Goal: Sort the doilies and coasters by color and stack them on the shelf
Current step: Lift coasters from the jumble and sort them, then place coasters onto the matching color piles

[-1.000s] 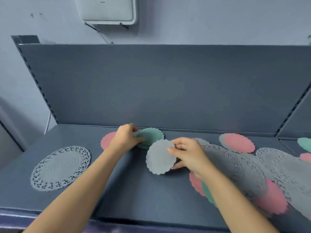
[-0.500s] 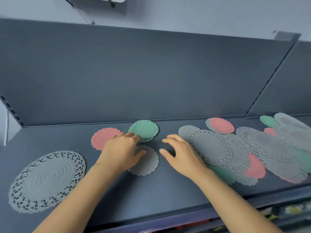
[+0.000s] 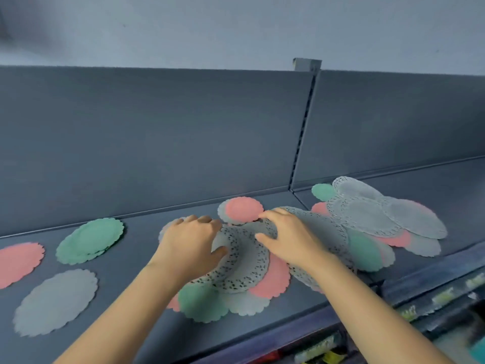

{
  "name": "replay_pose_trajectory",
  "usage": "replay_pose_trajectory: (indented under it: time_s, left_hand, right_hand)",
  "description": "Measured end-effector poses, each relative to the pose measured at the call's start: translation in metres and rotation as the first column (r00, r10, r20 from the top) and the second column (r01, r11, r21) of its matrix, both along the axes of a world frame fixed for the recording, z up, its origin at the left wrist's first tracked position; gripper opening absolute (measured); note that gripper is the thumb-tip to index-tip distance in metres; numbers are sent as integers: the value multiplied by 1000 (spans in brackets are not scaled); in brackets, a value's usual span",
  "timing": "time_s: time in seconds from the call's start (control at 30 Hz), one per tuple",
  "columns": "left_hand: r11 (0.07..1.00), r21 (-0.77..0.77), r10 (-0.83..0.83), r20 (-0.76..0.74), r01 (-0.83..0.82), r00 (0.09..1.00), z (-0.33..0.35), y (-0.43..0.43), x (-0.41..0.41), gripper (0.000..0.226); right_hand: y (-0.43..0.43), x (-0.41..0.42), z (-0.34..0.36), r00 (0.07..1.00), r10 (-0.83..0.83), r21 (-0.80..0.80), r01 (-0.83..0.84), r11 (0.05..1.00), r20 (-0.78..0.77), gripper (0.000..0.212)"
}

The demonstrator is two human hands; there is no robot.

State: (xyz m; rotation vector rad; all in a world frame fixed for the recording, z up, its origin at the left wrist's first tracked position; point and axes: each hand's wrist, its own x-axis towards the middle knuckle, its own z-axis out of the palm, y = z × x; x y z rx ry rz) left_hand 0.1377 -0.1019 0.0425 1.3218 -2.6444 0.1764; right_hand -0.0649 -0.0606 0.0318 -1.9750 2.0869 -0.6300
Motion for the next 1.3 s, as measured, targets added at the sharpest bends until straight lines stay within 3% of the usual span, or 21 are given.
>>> replay_pose_trajectory:
  time_s: [0.2, 0.37, 0.6, 0.7, 0.83, 0.93, 1.0, 1.03, 1.1, 1.17, 1.23, 1.3]
  left_hand:
    - [990, 49, 137, -106, -133, 985, -30, 20, -160, 46]
    - [971, 84, 225, -17, -223, 974, -47, 44, -239, 43]
    - [918, 165, 396, -342, -360, 852, -44, 25, -216, 38]
    - [814, 179, 578, -351, -553, 737, -44, -5, -187, 44]
    - [610, 278, 791, -164, -742, 589, -39, -41, -155, 22]
    - [638, 196, 770, -127, -745, 625, -45, -55, -146, 20]
    - [663, 263, 747, -306, -701, 591, -49, -62, -143, 21]
    - [670, 355, 732, -462, -652, 501, -48, -63, -142, 22]
    - [695, 530, 680, -703, -485, 207, -41, -59, -144, 29]
    - [751, 564, 594, -804, -343, -22, -31, -53, -142, 33]
    - [811, 538, 510, -842, -229, -173, -18, -45, -133, 31]
    - [849, 509, 440, -829, -141, -344, -2, -35, -115, 27]
  right_hand:
    - [15, -146, -28, 998, 57, 26, -57, 998, -2, 46]
    - [30, -210, -34, 989, 132, 74, -136, 988, 68, 40]
    - [11, -188, -24, 984, 171, 103, -165, 981, -53, 52]
    - [-5, -171, -20, 957, 237, 117, -220, 968, -164, 54]
    - [-39, -146, -16, 928, 341, 97, -329, 939, -152, 55]
    - [-75, -113, -18, 936, 317, 106, -303, 947, -155, 47]
    - [-98, -89, -23, 946, 285, 147, -263, 954, -157, 55]
    - [-107, -78, -25, 955, 264, 156, -243, 957, -132, 59]
    - [-125, -65, -31, 984, 177, 144, -177, 974, 8, 59]
    - [-136, -62, -33, 955, 85, 84, -113, 990, 284, 42]
    - [-141, -60, -31, 813, 105, -25, -110, 994, 573, 16]
    - [-138, -54, -21, 638, 178, -110, -145, 983, 749, 10]
